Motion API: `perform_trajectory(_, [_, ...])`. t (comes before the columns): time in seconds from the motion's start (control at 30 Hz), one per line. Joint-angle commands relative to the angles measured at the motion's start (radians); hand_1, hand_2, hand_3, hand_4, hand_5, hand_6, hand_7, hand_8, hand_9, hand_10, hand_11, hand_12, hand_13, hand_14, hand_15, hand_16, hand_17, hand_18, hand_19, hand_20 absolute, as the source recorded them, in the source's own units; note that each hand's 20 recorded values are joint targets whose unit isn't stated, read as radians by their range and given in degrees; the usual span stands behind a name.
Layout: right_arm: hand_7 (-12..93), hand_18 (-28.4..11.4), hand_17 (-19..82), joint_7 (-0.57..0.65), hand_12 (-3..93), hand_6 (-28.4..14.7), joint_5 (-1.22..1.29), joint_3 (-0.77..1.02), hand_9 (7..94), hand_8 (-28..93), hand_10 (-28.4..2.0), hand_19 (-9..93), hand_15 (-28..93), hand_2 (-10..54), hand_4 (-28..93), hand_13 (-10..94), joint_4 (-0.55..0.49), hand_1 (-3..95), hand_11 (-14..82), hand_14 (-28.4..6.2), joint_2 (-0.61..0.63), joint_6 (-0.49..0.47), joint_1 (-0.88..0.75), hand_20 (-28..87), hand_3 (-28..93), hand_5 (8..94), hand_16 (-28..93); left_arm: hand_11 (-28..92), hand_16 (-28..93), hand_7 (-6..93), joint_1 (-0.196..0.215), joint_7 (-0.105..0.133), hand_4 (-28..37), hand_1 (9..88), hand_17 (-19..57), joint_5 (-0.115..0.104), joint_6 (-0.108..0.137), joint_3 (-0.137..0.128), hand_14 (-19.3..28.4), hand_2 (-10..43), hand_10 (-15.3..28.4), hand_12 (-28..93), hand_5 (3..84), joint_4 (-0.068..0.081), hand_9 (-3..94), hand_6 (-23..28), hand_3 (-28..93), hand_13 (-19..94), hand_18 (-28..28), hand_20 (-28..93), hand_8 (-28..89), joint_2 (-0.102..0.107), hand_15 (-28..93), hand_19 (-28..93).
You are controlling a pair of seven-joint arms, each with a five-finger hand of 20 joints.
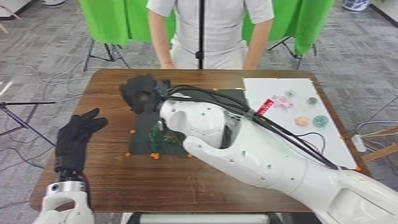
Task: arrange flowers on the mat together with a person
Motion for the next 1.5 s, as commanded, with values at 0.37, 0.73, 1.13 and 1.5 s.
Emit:
perform_trajectory(0.37, [17, -18.2, 50, -0.051, 32.7, 5.1, -0.091, -0.007, 93.7, 5, -6.0, 90, 60, -9.5, -24, 91, 0.105, 62.7, 6.5, 0.4, -0.074, -0.079, -0.079, 49, 59, 85.0, 37, 19, -1, 11.9, -0.029, -0.006, -28.3, 15.2, 13.2, -0.005, -0.002, 0.040, 17.4, 20.1, 13.7, 10, 51.2, 0.024, 49.2, 3.7, 71, 41, 12.2, 23, -7, -0.012, 14, 9])
perform_trajectory(0.73, [16, -18.3, 49, -0.043, 31.9, 5.0, -0.137, 0.000, 91.5, 3, -6.9, 90, 60, -9.5, -24, 90, 0.129, 58.5, 4.3, 0.2, -0.069, -0.116, -0.082, 49, 58, 80.2, 37, 22, 0, 15.5, -0.031, -0.005, -28.3, 13.6, 13.6, -0.001, -0.005, 0.041, 13.6, 15.1, 10.2, 9, 54.1, 0.021, 46.1, 0.9, 73, 38, 10.8, 24, -9, -0.013, 12, 6])
perform_trajectory(1.13, [17, -18.2, 48, -0.037, 29.0, 6.1, -0.154, -0.016, 86.8, -12, -7.9, 89, 61, -9.5, -24, 89, 0.115, 49.9, 9.0, 0.0, -0.042, -0.121, -0.068, 50, 65, 66.4, 37, 23, 1, 15.8, -0.022, -0.008, -28.3, 13.8, 14.0, 0.003, -0.005, 0.037, 12.5, 12.9, 9.3, 10, 54.7, 0.016, 46.8, 1.0, 73, 39, 10.5, 26, -9, -0.016, 12, 4])
perform_trajectory(1.5, [16, -18.2, 48, -0.023, 24.1, 6.2, -0.129, -0.001, 84.4, -12, -9.0, 88, 60, -9.5, -26, 88, 0.052, 44.8, 13.6, -0.1, 0.008, -0.142, -0.039, 49, 70, 60.9, 37, 22, 1, 13.7, -0.012, -0.011, -28.3, 14.7, 13.7, 0.004, -0.002, 0.027, 14.8, 13.2, 11.5, 10, 52.7, 0.008, 48.4, 3.1, 71, 41, 11.2, 26, -8, -0.017, 14, 5])
